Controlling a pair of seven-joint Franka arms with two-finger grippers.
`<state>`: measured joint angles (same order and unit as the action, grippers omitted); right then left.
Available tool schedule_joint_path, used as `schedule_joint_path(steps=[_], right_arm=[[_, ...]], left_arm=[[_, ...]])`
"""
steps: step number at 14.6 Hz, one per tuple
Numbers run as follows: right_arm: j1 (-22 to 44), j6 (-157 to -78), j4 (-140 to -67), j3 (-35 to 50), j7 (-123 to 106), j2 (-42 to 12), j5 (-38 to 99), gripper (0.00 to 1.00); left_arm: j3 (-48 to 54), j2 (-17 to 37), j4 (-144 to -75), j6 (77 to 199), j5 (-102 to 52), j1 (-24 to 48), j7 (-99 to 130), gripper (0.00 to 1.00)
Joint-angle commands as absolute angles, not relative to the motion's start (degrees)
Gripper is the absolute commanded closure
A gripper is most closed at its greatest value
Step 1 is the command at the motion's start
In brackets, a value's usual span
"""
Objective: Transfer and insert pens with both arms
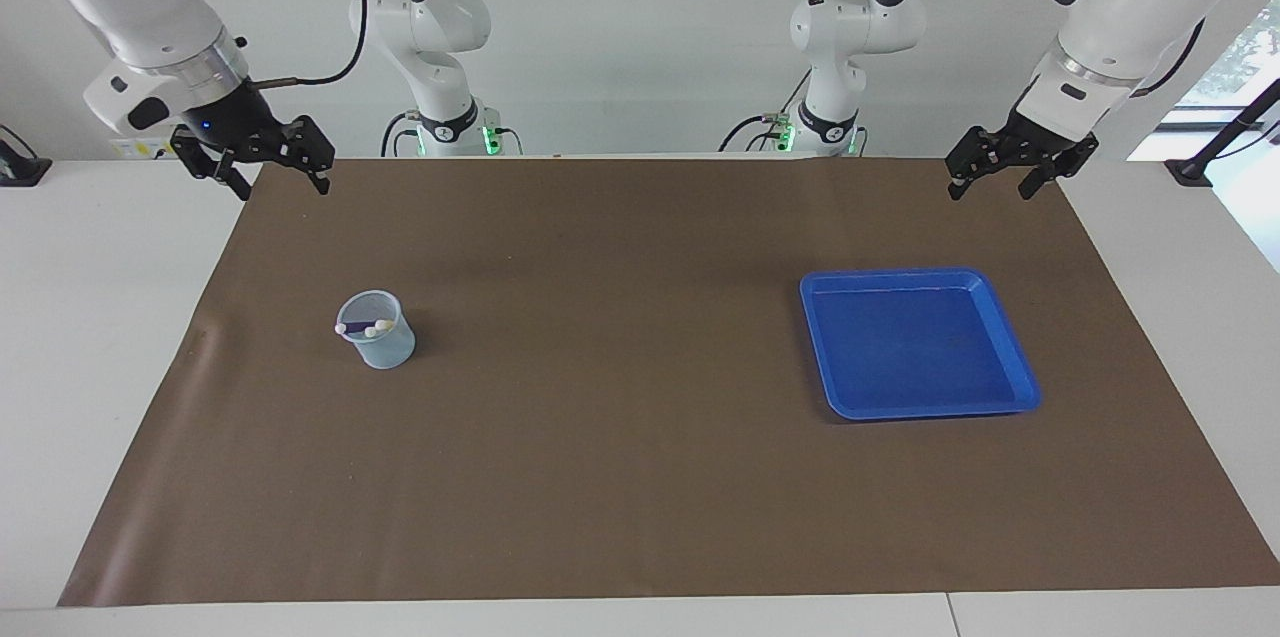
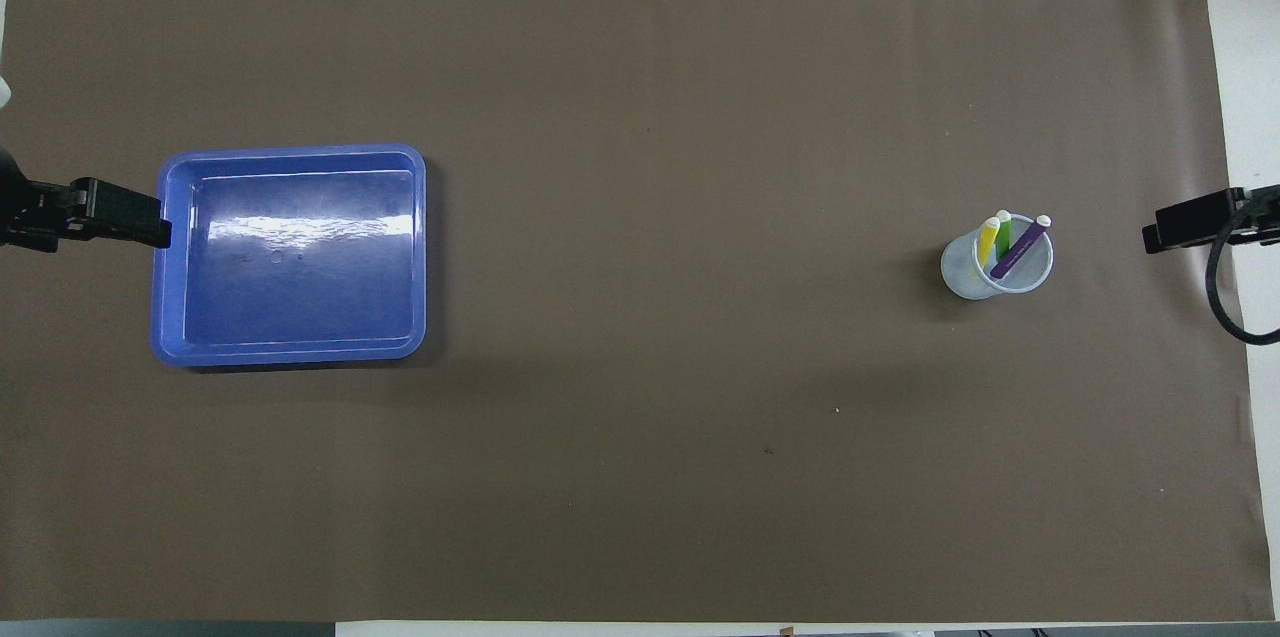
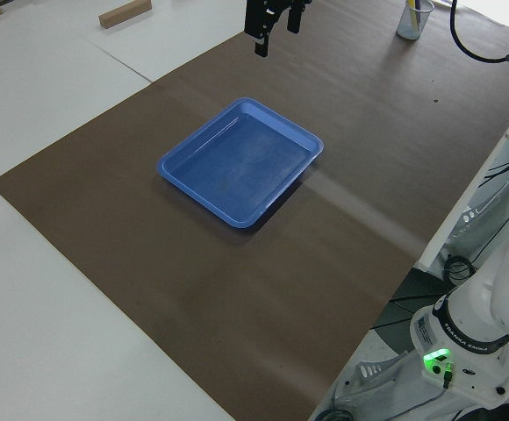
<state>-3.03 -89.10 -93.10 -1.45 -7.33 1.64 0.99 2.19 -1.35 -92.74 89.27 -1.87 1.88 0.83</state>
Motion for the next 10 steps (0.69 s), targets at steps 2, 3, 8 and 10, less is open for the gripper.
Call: schedule_joint_path(steps=[2,3,8,10], right_arm=[[-1.6,-88.2,-93.1,-2.0,-6.2,2.7,-1.3,0.0],[-0.6,-87.2,-93.6,-2.1,-5.9,3.2,-1.5,0.0],[-0.5,-86.9,-95.5,-2.1,-5.9,4.9,-1.6,0.0],[-0.7,-86.1,-96.2,-2.1,-5.8,5.3,-1.5,0.0]], left_arm=[[2.2,-2.6,-94.6,90.6,-1.1,1.7,0.6,0.0],[2.2,-2.6,-94.6,90.6,-1.1,1.7,0.6,0.0],[2.2,-2.6,-94.6,90.6,-1.1,1.7,0.6,0.0],[2.2,-2.6,-94.6,90.6,-1.1,1.7,0.6,0.0]])
